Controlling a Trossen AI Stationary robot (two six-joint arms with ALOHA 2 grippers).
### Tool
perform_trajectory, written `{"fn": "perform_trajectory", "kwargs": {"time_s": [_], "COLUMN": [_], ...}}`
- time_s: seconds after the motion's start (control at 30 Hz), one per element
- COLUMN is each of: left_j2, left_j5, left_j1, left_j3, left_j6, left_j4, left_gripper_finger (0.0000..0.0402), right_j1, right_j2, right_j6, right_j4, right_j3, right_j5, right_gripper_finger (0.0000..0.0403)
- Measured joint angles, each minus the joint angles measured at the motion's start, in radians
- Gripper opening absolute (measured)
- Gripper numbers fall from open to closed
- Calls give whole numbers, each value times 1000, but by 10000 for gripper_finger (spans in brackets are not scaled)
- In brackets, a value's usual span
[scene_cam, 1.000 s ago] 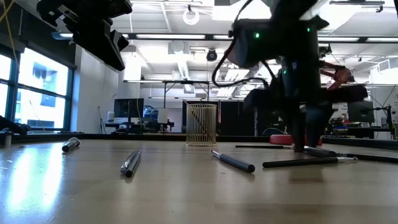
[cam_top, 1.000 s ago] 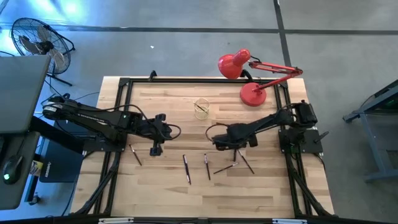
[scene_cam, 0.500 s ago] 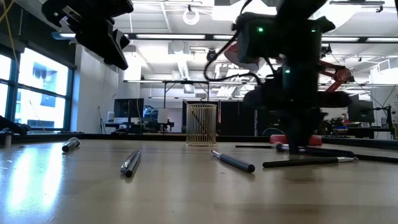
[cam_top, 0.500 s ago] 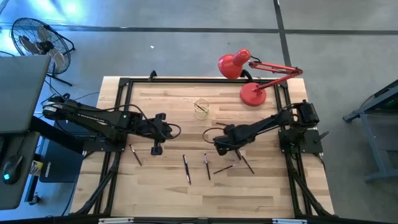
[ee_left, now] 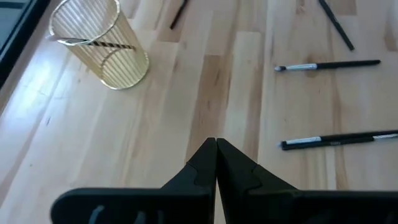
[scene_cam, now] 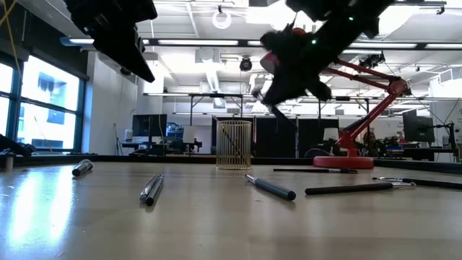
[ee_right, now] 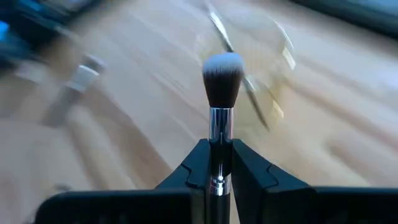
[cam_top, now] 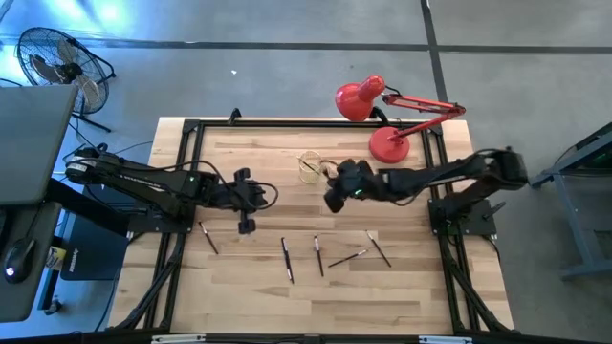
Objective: Pick & Place Makeup Brushes
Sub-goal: Put the powder brush into the makeup brush holder, then put the eyeshadow brush into the makeup brush holder
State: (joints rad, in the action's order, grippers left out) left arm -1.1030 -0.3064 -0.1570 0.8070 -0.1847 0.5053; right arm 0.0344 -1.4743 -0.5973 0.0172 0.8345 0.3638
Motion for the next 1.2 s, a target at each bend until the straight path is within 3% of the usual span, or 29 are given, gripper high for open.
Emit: {"fn": "perform_trajectory", "kwargs": {"time_s": [0.17, 0.37, 0.83, 1.2], "left_j2": [-7, -41, -107, -126], "left_j5": [-29, -49, -105, -84], "left_j1": [0, 0, 0, 0], "left_j3": [0, 0, 0, 0], "left_j6": [-8, -52, -244, -344], "left_j4": [-57, -121, -154, -150], "left_gripper_finger": [3, 3, 3, 3], "right_j1": [96, 177, 363, 374], "right_j2": [68, 4, -264, -286], "right_j6": [216, 486, 510, 493], "right_j4": [597, 891, 1006, 1002], "right_j3": [-197, -243, -121, -110], "right_j5": [-115, -175, -505, -504], "right_gripper_finger": [33, 33, 33, 85]}}
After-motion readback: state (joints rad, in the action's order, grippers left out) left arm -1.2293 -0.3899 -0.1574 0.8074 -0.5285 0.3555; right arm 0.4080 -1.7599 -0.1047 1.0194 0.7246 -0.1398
